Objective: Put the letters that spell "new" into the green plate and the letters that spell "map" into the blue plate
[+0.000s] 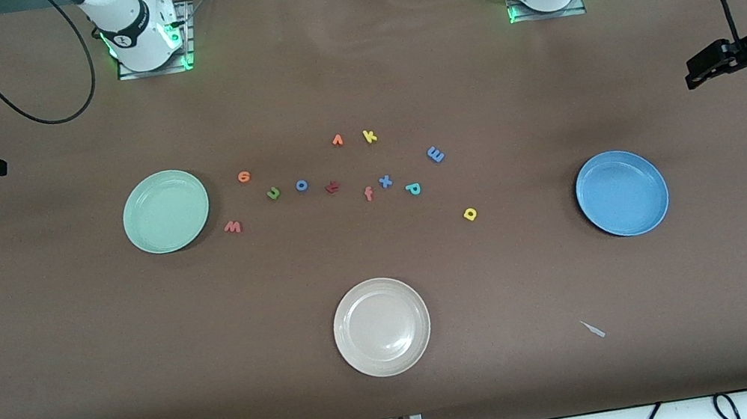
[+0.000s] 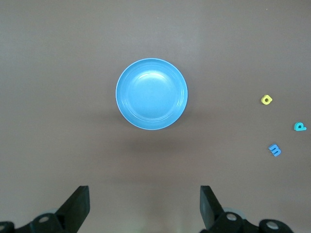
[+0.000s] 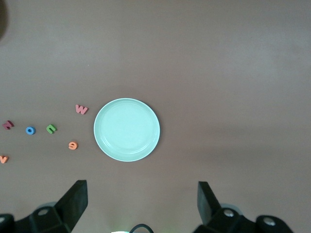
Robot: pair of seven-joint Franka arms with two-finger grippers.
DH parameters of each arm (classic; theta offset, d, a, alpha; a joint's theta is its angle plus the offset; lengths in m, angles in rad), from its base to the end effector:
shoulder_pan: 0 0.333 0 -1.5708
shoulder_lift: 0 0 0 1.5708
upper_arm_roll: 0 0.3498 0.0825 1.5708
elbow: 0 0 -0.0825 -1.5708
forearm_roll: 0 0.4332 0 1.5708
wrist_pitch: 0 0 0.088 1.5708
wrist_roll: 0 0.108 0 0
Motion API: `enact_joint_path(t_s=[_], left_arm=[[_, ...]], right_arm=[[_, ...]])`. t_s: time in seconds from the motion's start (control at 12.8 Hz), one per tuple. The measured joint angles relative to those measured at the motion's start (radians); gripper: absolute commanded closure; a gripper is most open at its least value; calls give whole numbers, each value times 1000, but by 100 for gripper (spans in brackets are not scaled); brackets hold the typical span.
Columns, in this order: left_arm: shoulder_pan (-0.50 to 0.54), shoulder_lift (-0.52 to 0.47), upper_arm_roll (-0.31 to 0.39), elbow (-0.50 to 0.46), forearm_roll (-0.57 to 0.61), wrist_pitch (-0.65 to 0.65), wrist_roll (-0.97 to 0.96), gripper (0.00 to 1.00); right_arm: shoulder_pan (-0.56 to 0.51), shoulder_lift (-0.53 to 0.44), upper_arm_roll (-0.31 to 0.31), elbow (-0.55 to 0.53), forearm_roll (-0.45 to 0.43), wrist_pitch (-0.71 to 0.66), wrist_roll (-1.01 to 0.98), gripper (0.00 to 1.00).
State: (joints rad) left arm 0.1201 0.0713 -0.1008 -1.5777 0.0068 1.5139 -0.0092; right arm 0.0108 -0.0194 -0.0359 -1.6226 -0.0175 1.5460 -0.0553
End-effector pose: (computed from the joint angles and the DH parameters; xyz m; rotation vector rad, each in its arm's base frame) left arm 0.6179 0.0148 0.6058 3.1331 0.0442 -0.2114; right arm 0.5928 -0.0170 0.6399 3.1254 0.0473 -0.0904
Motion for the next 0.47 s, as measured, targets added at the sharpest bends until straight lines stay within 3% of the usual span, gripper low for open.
enact_joint_path(t_s=[0.47], left_arm=[[1,10,6,0,0,1,0,0]], right_arm=[[0,0,0,0,0,-1,21,0]])
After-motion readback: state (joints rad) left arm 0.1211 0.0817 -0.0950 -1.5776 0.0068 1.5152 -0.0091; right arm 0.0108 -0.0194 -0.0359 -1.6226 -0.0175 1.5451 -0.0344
